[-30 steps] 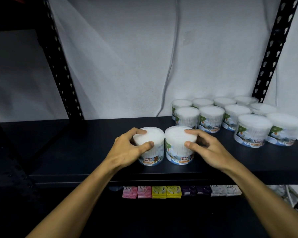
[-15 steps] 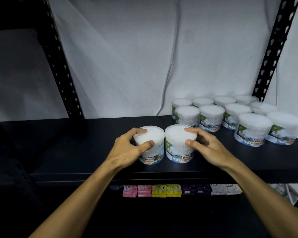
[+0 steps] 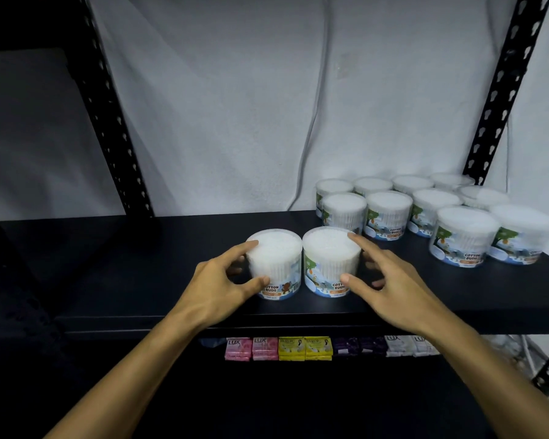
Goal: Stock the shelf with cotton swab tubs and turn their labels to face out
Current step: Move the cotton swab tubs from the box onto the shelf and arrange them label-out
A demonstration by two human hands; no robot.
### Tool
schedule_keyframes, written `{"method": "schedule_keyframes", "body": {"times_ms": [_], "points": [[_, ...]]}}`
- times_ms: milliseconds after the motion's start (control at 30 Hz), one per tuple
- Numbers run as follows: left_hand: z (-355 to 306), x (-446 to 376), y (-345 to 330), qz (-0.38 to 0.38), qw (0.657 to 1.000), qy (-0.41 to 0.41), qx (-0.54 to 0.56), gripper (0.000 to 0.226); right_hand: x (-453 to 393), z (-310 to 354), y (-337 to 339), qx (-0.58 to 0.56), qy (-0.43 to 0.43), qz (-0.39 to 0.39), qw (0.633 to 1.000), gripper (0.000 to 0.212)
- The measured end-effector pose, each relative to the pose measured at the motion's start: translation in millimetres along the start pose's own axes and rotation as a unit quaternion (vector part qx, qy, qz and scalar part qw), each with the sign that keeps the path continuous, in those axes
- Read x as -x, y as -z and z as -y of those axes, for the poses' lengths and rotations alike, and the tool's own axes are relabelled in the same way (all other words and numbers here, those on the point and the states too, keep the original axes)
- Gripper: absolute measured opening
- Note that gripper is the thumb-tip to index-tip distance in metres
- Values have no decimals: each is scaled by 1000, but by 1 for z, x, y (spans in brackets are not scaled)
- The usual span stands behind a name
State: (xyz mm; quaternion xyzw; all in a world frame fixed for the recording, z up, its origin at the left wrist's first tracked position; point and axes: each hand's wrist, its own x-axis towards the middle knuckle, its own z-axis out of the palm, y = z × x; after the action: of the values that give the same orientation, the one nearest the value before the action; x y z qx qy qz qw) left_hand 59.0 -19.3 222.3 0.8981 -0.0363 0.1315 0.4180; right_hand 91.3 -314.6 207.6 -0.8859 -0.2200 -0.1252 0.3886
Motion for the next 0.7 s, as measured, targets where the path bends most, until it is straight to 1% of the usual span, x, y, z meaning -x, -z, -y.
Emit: {"method": "schedule_keyframes", "body": {"times_ms": [133, 300, 400, 500, 700], "points": [[-4, 1, -2, 6, 1000, -9, -24, 67, -4, 5, -11, 9, -5, -22, 1000, 59], [-5, -1, -8, 8, 1000, -6, -9, 62, -8, 6, -20, -4, -24, -48, 999, 49], [-8, -1, -9, 4, 1000, -7, 0, 61, -8, 6, -18, -33, -25, -51, 998, 47], [-12, -2, -12, 10, 1000, -12, 12, 62, -7, 4, -13, -36, -26, -52, 998, 46], [-28, -10, -34, 20, 999, -27, 26, 61, -3, -13, 7, 3, -44, -48, 998, 45]]}}
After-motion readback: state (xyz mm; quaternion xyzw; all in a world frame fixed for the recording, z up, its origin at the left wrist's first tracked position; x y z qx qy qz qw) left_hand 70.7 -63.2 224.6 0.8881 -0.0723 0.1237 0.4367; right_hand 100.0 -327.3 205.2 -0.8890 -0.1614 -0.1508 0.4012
